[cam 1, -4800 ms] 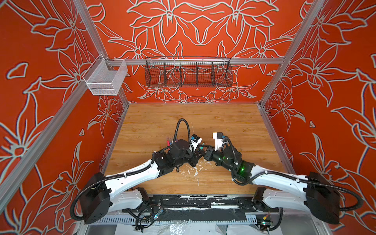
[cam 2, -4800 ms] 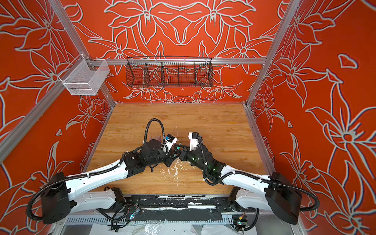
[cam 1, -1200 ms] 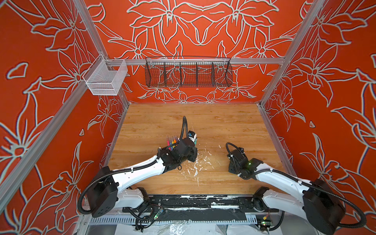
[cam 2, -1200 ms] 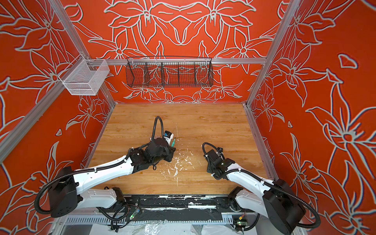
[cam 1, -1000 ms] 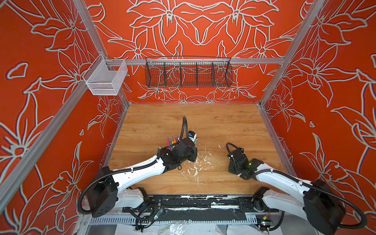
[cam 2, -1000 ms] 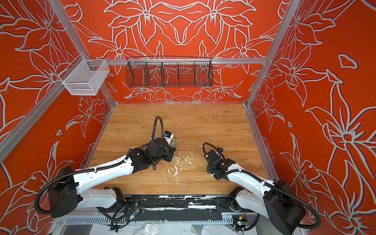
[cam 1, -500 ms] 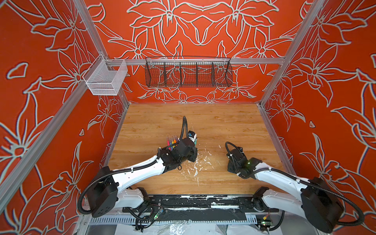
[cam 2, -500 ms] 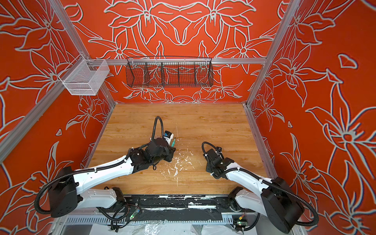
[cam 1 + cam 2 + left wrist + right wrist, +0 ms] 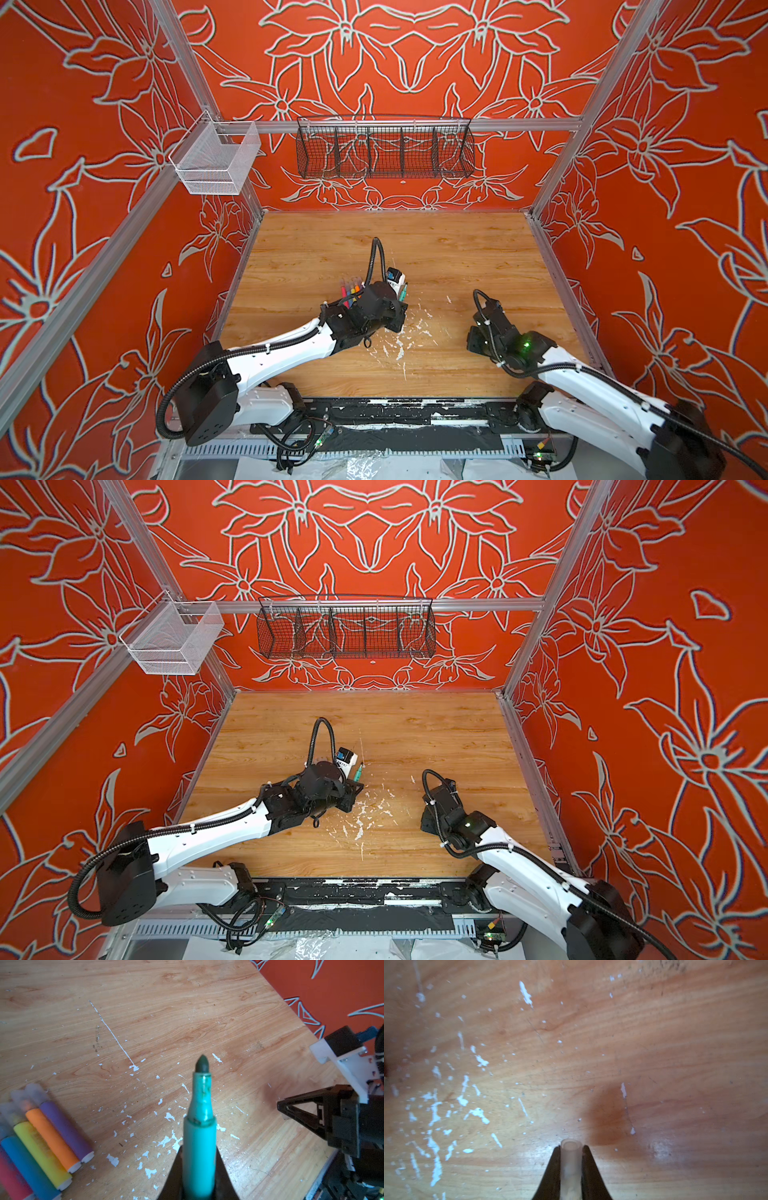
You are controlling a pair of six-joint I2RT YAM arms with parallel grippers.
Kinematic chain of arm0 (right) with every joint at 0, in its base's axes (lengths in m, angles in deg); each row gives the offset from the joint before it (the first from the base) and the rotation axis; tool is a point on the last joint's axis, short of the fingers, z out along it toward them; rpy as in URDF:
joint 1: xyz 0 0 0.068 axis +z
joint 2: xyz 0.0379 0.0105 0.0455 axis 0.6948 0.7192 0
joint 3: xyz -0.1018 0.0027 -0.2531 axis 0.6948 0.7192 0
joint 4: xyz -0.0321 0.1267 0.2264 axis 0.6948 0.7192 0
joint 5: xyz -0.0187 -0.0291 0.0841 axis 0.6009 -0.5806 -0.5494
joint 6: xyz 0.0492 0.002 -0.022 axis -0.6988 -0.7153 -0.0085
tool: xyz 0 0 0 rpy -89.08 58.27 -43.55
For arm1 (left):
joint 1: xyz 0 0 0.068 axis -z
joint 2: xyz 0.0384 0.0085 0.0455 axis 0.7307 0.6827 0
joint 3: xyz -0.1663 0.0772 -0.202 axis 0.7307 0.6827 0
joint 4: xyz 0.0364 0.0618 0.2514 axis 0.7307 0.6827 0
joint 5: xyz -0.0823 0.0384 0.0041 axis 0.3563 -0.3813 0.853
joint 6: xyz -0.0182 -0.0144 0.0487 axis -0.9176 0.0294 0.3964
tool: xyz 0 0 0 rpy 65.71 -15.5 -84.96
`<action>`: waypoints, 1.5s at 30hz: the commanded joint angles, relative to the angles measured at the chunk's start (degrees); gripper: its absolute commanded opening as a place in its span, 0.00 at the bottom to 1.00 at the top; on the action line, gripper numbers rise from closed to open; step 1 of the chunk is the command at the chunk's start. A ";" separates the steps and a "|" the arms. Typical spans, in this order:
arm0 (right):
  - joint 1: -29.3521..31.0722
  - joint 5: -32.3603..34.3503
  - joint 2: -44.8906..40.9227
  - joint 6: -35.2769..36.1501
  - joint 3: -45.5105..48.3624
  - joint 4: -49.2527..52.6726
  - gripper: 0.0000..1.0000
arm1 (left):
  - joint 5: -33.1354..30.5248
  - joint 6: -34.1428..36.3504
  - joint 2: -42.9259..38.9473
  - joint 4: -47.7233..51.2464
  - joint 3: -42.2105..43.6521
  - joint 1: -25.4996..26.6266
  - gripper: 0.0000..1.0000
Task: Insert the pens into the pen caps
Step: 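Grasp the translucent cap with the right gripper, then lift the cap and carry it with the right gripper toward the teal marker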
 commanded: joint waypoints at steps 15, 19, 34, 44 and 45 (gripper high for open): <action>2.22 -5.78 -10.97 -2.47 -6.02 -23.95 0.07 | 11.87 3.30 -4.27 -7.59 3.25 0.25 0.00; 3.66 -5.91 -9.02 -1.37 -8.64 -27.94 0.08 | 13.22 3.65 -4.84 -8.48 3.78 0.42 0.00; 7.40 -5.07 2.34 2.67 -15.61 -39.05 0.08 | 13.03 4.17 -7.34 -9.35 5.02 0.51 0.00; 9.60 -3.99 5.74 2.54 -16.32 -41.72 0.08 | 12.86 4.19 -8.18 -9.50 5.30 0.46 0.00; 9.68 -3.84 5.95 2.23 -15.95 -42.50 0.08 | 12.84 4.21 -8.29 -9.50 5.45 0.50 0.00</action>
